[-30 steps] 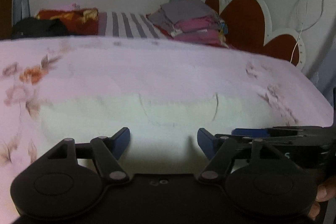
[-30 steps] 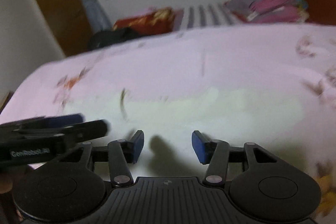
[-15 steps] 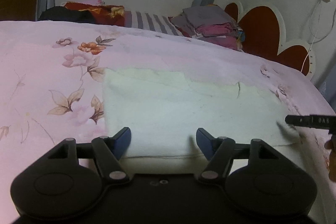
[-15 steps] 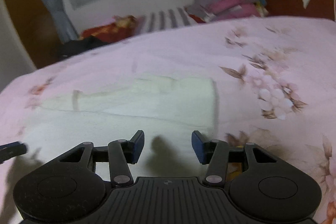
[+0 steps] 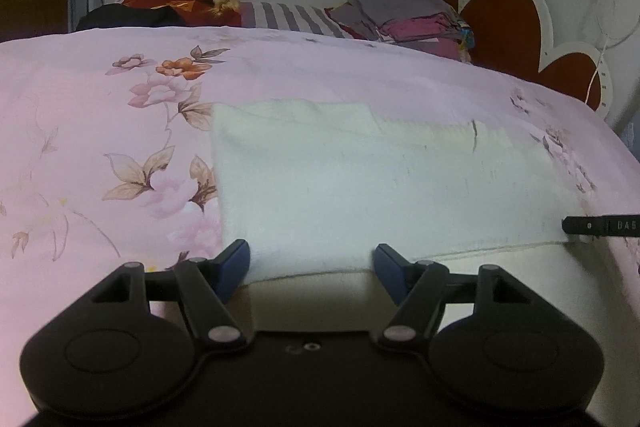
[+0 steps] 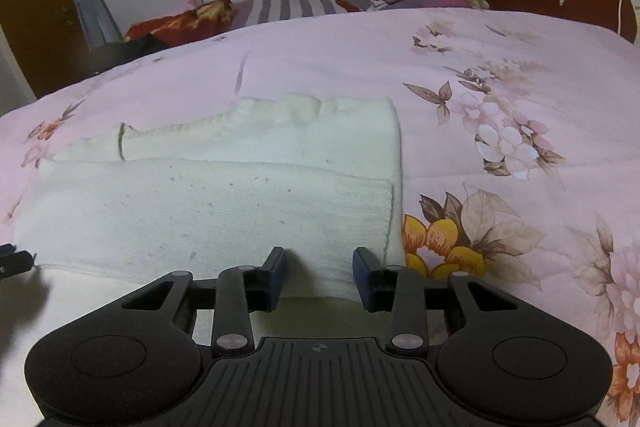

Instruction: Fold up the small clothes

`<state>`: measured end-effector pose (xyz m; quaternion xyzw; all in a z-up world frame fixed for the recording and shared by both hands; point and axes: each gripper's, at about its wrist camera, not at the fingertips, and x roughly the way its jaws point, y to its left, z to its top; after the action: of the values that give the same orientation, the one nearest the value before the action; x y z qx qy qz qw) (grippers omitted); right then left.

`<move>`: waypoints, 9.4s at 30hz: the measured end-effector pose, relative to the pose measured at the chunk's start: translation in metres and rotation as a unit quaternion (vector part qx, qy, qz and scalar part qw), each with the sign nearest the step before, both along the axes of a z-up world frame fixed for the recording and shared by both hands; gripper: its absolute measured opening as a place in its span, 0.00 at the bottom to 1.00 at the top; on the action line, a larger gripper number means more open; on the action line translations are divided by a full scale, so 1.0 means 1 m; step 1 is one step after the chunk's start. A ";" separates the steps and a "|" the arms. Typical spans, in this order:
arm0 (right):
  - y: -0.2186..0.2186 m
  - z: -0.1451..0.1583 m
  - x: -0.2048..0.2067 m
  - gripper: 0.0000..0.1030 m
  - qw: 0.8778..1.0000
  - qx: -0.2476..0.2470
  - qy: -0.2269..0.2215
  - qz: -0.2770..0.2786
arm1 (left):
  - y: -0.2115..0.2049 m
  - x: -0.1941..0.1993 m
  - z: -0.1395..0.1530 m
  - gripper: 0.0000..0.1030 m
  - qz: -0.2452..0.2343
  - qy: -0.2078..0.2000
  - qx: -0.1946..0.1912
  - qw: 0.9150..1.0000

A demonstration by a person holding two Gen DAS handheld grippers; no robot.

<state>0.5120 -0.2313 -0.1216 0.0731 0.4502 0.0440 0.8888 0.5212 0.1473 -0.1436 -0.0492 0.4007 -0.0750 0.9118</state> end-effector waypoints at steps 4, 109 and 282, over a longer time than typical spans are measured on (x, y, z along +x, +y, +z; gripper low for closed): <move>-0.002 -0.002 0.001 0.36 1.000 0.006 0.001 -0.003 | 0.000 0.000 -0.002 0.66 -0.008 -0.002 0.003 1.000; -0.121 -0.001 -0.342 0.03 0.949 0.314 0.029 0.026 | 0.040 -0.341 -0.020 0.06 0.102 0.031 -0.259 0.960; 0.005 0.061 -0.169 0.05 0.991 0.093 -0.078 0.063 | 0.003 -0.166 -0.040 0.45 0.265 -0.044 -0.359 0.894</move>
<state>0.3428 -0.2262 -0.0604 0.1235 0.3774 0.1468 0.9060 0.3547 0.1501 -0.1837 -0.4745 0.2778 0.0286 0.8348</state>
